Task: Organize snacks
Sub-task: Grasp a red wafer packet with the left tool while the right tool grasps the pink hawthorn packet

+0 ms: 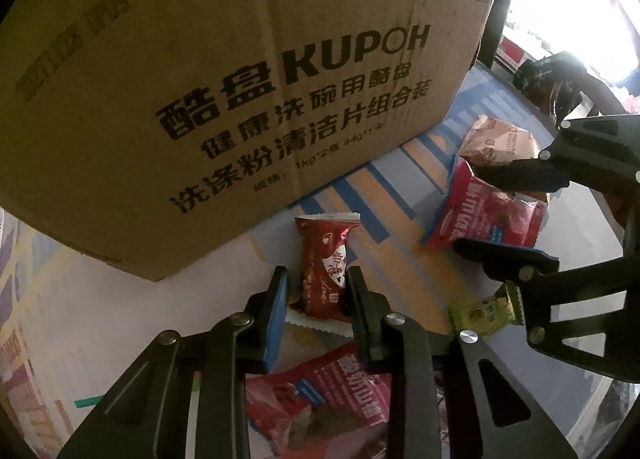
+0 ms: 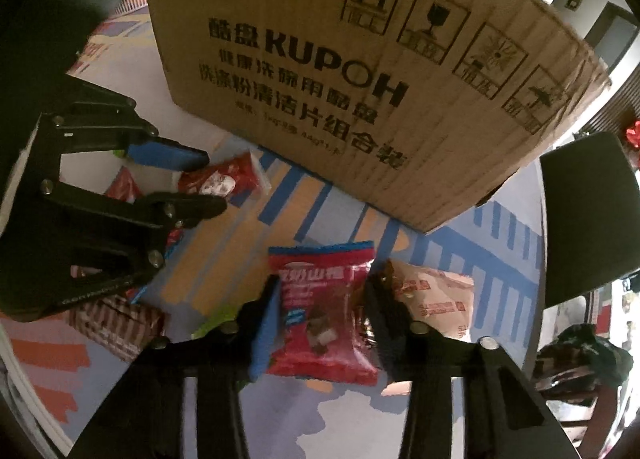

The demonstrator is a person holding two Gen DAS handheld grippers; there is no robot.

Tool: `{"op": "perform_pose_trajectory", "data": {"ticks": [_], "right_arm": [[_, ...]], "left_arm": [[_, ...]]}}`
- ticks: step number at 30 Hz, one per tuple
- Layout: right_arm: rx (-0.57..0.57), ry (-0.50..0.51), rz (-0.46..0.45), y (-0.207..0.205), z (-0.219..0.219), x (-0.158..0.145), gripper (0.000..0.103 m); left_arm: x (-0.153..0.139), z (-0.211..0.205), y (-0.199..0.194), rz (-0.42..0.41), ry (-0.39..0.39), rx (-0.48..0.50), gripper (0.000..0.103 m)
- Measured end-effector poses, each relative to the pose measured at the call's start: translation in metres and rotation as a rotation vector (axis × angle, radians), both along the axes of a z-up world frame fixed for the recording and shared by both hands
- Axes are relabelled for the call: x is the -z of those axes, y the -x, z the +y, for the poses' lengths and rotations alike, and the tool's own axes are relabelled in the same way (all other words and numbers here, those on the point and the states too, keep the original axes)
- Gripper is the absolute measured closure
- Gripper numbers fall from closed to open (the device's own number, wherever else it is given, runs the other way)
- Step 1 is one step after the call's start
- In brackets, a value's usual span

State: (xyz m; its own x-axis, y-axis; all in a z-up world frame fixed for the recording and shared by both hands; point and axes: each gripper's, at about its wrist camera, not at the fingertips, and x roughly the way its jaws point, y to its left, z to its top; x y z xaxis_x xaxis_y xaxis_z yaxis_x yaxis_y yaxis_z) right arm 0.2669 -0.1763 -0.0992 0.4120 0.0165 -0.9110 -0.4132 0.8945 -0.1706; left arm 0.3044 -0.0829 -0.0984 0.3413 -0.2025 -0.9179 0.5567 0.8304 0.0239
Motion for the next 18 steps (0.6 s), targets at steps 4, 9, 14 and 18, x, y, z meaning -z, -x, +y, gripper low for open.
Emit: {"op": "perform_pose_trajectory", "data": {"ticks": [4, 9, 14, 18], "right_arm": [[-0.007, 0.004, -0.013, -0.001, 0.002, 0.001, 0.064], [0.0, -0.015, -0.032, 0.003, 0.001, -0.004, 0.069], [0.012, -0.036, -0.046, 0.008, -0.002, -0.012, 0.069], [0.015, -0.054, -0.062, 0.012, -0.003, -0.021, 0.069]], "left_arm": [[-0.004, 0.005, 0.003, 0.0, 0.017, -0.021, 0.075], [-0.015, 0.002, 0.014, -0.021, 0.041, -0.044, 0.076], [-0.025, 0.004, 0.021, -0.033, 0.064, -0.065, 0.076], [-0.029, 0.009, 0.025, -0.029, 0.072, -0.065, 0.098]]}}
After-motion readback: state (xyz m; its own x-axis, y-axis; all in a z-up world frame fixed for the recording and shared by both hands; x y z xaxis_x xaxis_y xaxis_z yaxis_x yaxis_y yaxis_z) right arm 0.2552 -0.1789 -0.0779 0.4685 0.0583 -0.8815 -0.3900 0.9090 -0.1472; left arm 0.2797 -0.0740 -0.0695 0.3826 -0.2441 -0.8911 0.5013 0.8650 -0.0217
